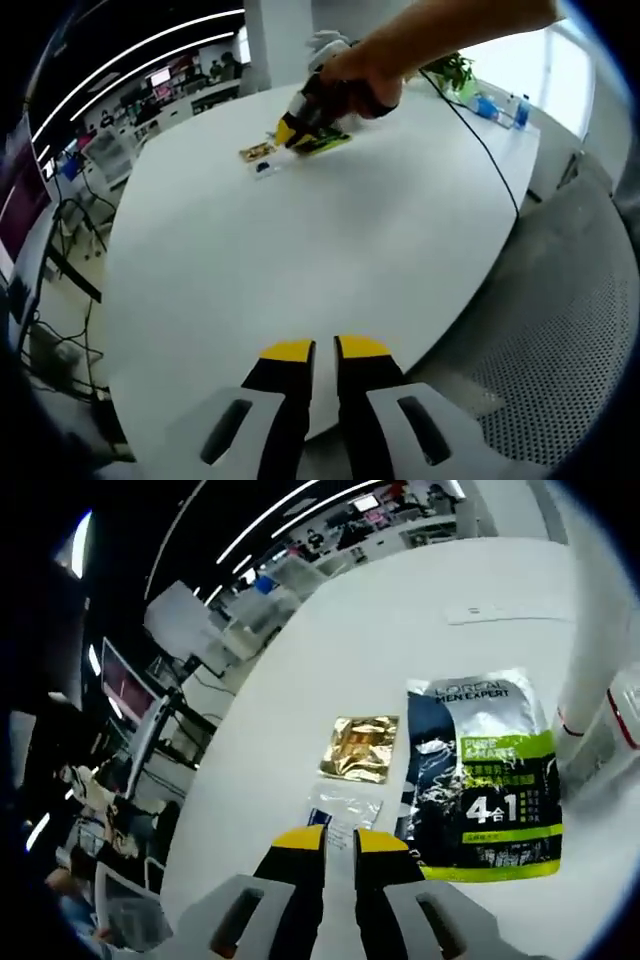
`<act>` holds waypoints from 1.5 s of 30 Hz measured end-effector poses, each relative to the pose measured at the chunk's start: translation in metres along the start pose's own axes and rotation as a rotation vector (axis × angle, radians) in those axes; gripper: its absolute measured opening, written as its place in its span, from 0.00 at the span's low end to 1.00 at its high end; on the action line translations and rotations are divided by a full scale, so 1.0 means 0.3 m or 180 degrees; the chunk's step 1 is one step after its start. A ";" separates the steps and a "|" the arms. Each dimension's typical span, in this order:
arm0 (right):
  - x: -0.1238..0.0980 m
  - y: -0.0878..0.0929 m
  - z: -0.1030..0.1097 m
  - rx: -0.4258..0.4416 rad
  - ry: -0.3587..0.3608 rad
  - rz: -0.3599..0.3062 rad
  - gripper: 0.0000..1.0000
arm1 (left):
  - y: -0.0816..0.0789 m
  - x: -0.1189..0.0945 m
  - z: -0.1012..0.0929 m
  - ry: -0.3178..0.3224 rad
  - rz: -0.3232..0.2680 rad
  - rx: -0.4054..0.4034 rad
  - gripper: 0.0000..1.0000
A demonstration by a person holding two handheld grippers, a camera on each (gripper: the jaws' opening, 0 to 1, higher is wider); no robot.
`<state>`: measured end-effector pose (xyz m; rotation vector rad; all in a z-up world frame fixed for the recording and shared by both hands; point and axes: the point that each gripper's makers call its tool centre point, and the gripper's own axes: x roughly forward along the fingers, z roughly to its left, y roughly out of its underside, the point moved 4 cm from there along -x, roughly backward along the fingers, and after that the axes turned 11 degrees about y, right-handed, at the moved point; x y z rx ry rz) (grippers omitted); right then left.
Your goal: Arrange the skincare products in the storage area until every visible bottle or jar stands upright without overlapping.
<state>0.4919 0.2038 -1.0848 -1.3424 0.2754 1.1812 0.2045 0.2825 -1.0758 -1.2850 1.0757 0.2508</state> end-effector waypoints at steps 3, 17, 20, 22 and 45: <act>0.027 0.008 0.020 -0.0313 0.0053 0.0005 0.08 | 0.003 0.001 0.000 -0.0004 0.0015 -0.0005 0.04; 0.107 0.022 0.039 -0.2045 0.0228 0.0149 0.14 | 0.011 0.003 -0.002 0.0020 0.0049 -0.0020 0.00; 0.109 0.016 0.030 -0.2137 0.0195 0.0185 0.14 | 0.013 0.004 -0.002 0.0031 0.0056 -0.0019 0.00; 0.111 0.009 0.018 -0.2145 0.0250 0.0210 0.14 | 0.012 0.004 0.000 0.0023 0.0049 -0.0029 0.00; 0.031 -0.021 0.042 -0.1958 0.0276 0.0063 0.18 | 0.009 0.004 0.002 0.0004 0.0024 -0.0037 0.01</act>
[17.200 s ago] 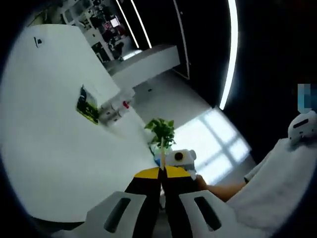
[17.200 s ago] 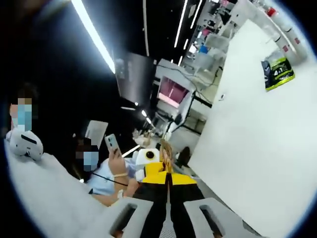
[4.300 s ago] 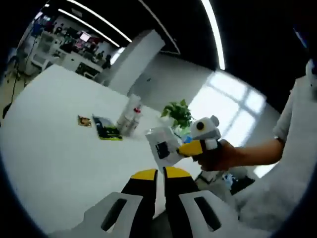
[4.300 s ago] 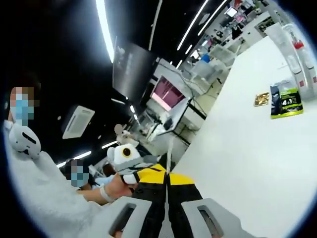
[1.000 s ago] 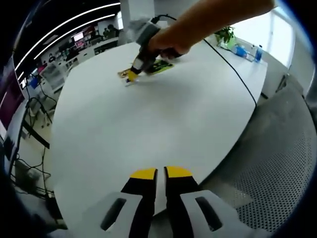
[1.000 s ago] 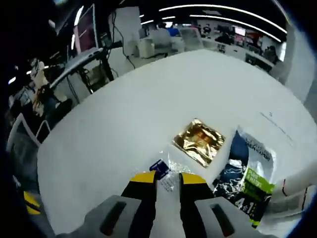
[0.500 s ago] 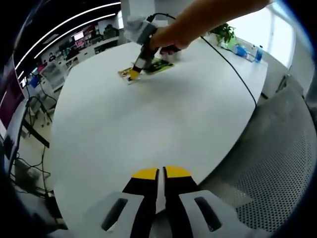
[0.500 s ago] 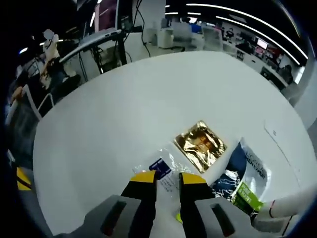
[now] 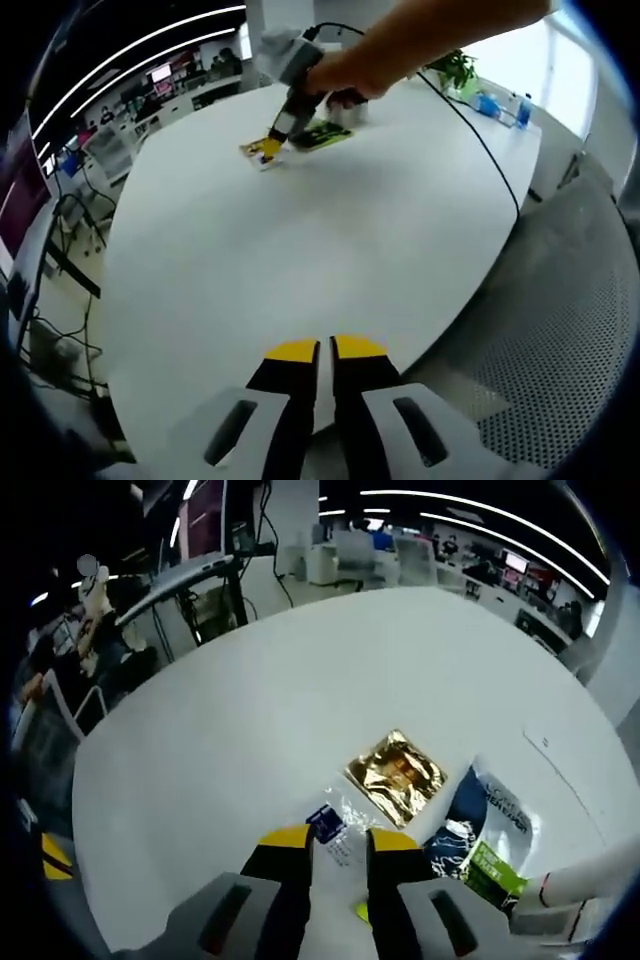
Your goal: Arrange the skincare products in the storage area until every visible bottle or jar stands upright without overlapping.
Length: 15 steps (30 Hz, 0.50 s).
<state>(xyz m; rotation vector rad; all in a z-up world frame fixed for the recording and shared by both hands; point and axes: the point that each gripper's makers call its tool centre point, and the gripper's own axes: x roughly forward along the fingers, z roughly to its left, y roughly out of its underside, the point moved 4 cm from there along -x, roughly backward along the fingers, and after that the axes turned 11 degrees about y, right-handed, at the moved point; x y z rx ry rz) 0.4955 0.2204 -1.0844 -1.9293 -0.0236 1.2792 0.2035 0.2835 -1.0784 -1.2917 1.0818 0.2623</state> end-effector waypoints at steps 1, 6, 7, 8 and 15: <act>-0.024 -0.013 -0.003 0.0008 0.0003 -0.0054 0.19 | 0.000 0.001 -0.001 0.0005 0.0002 0.0012 0.01; -0.150 -0.046 -0.017 0.0029 0.0056 -0.0303 0.20 | -0.004 0.003 -0.008 0.0028 -0.0015 0.0057 0.02; -0.173 -0.048 -0.017 0.0041 0.0058 -0.0356 0.20 | -0.007 0.003 -0.011 0.0037 -0.0025 0.0062 0.03; -0.210 -0.050 -0.015 0.0060 0.0053 -0.0437 0.22 | -0.010 0.003 -0.014 0.0048 -0.0046 0.0078 0.03; -0.413 -0.004 0.011 0.0210 0.0070 -0.0757 0.28 | -0.027 0.013 -0.049 0.0189 -0.0103 0.0160 0.05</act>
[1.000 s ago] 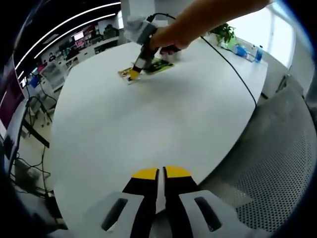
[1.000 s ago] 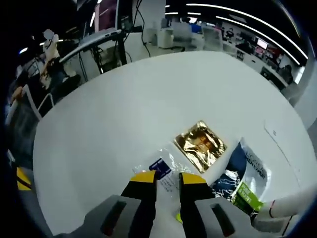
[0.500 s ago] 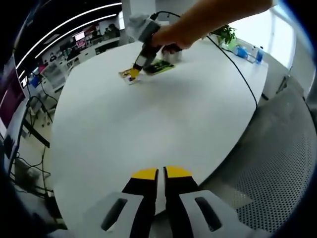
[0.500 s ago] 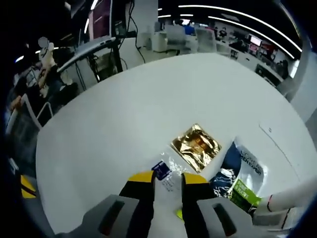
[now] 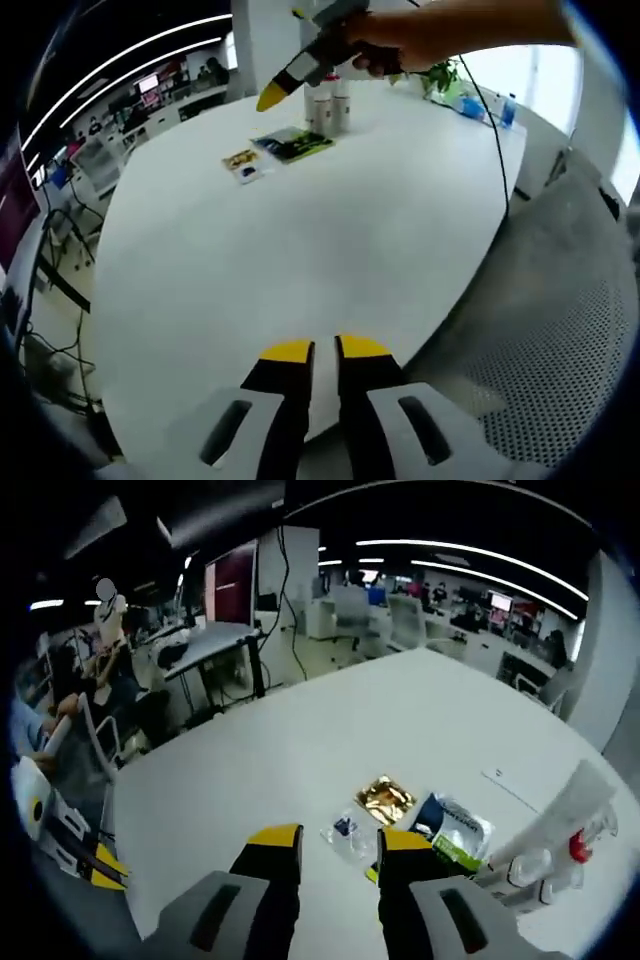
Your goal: Arrange the skincare products in the storage area until every visible bottle or jar stands upright without overlapping.
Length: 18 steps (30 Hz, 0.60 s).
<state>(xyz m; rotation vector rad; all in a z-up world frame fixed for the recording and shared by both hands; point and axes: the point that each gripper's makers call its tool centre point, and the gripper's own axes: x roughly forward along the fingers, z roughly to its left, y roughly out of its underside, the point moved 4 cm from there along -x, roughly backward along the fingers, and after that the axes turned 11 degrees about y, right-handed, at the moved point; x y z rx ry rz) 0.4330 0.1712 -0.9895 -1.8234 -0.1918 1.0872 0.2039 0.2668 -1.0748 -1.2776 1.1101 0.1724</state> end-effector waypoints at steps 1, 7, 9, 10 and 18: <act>-0.054 0.017 0.009 0.0057 -0.0022 -0.0023 0.29 | 0.000 0.001 0.000 -0.0001 0.0004 -0.0013 0.05; -0.213 0.102 0.018 0.0213 0.0033 -0.0051 0.32 | 0.001 0.000 0.006 -0.0025 -0.0004 -0.0052 0.06; -0.257 0.135 0.017 0.0349 0.0021 -0.0081 0.32 | 0.009 0.002 0.004 -0.0006 0.0045 -0.0080 0.07; -0.286 0.157 0.023 0.0386 0.0029 -0.0088 0.33 | 0.011 0.004 0.006 -0.0008 0.0052 -0.0092 0.09; -0.443 0.287 0.058 0.0694 0.0004 -0.0127 0.40 | 0.005 -0.006 0.014 -0.0016 -0.0039 -0.0250 0.17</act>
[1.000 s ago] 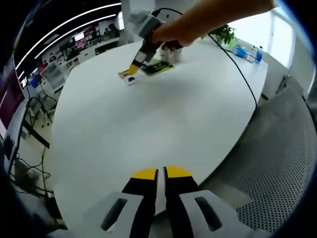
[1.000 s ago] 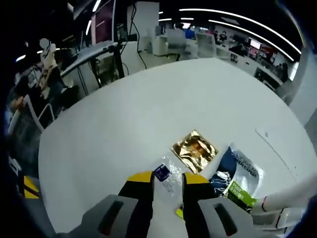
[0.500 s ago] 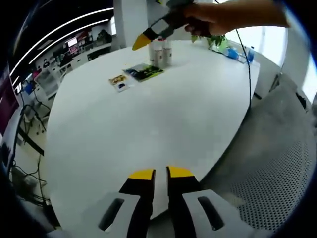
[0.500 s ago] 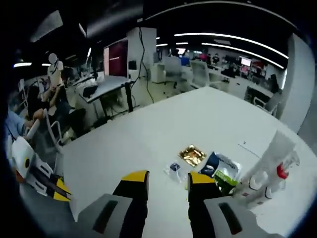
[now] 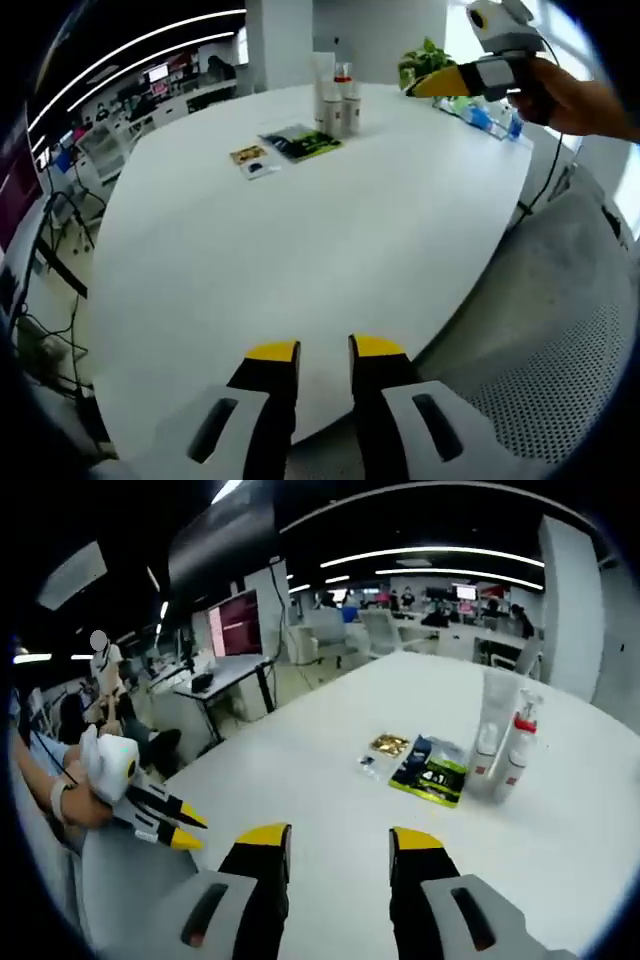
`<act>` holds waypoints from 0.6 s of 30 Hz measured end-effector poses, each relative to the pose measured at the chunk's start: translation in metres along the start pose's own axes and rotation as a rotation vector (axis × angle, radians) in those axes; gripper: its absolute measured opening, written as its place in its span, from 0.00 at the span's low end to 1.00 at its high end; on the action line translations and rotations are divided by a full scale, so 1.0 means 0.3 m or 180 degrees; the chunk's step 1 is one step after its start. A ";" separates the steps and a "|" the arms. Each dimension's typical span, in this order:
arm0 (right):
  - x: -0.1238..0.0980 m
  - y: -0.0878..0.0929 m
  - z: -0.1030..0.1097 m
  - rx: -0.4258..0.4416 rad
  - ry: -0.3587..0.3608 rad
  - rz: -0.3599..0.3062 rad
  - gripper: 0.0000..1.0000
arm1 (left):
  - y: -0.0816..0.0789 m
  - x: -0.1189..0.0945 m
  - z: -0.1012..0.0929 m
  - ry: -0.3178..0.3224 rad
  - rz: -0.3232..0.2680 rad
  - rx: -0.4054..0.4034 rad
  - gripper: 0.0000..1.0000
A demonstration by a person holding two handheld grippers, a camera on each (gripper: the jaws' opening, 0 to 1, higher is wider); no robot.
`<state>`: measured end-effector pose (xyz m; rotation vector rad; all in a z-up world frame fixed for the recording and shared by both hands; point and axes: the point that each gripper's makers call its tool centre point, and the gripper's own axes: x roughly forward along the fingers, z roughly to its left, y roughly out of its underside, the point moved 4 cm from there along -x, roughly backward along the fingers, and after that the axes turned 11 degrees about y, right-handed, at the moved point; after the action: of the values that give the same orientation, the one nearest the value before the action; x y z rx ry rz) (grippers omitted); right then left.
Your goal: Arrange the skincare products in the storage area until every visible bottle or jar stands upright without overlapping.
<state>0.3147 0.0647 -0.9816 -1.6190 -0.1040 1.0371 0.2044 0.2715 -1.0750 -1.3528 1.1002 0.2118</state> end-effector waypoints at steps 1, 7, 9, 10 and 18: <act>-0.029 0.015 0.005 0.0004 -0.0011 -0.0026 0.42 | -0.001 -0.001 0.000 -0.0001 -0.0004 -0.0002 0.19; -0.143 0.088 0.006 0.0164 -0.0014 -0.0328 0.48 | -0.029 -0.028 0.012 -0.0075 -0.0255 -0.0092 0.21; -0.171 0.121 -0.001 0.0324 0.0030 -0.0364 0.49 | -0.034 -0.041 0.017 -0.0077 -0.0342 -0.0161 0.21; -0.182 0.129 0.003 0.0355 0.0006 -0.0408 0.51 | -0.036 -0.047 0.024 -0.0116 -0.0358 -0.0198 0.22; -0.245 0.128 0.019 0.0208 0.0071 -0.0769 0.58 | -0.106 -0.142 0.020 -0.0184 -0.0915 -0.0248 0.28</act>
<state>0.2496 0.0143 -0.9720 -1.5164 -0.2423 0.8284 0.2073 0.2870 -1.0241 -1.5473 0.8449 0.0827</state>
